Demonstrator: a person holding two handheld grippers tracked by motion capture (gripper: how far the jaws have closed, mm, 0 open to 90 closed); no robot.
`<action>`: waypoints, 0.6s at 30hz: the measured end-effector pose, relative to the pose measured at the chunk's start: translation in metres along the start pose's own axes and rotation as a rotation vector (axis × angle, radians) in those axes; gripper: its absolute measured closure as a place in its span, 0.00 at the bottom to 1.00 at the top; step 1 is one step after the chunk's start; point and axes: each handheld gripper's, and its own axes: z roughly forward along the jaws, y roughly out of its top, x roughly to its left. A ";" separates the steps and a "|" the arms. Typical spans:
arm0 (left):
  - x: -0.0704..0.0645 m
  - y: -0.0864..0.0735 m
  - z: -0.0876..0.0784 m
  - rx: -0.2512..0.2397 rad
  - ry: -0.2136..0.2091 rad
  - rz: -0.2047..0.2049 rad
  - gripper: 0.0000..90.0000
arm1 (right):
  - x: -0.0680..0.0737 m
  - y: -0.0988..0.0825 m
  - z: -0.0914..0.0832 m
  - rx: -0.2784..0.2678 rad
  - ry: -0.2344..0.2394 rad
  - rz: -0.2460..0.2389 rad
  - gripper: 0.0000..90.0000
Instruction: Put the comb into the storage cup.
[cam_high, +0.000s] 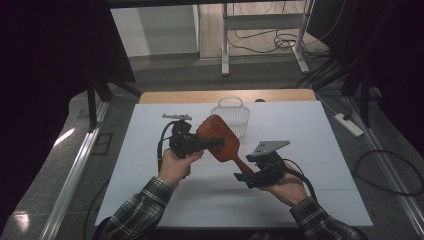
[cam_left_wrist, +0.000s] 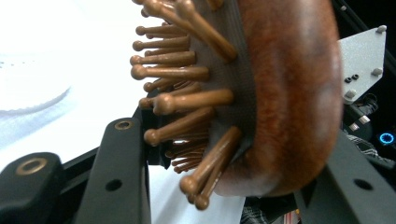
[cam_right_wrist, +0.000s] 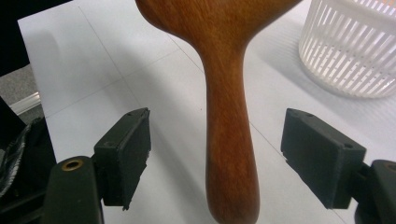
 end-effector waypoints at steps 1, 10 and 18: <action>0.000 0.001 0.000 0.002 0.004 0.006 0.60 | -0.001 0.000 0.000 0.001 0.000 0.000 0.26; -0.004 0.008 -0.003 0.015 0.029 0.043 0.60 | -0.003 -0.003 -0.003 0.020 -0.001 0.037 0.21; -0.004 0.013 -0.006 0.014 0.048 0.059 0.60 | -0.003 -0.007 -0.004 0.048 -0.024 0.012 0.09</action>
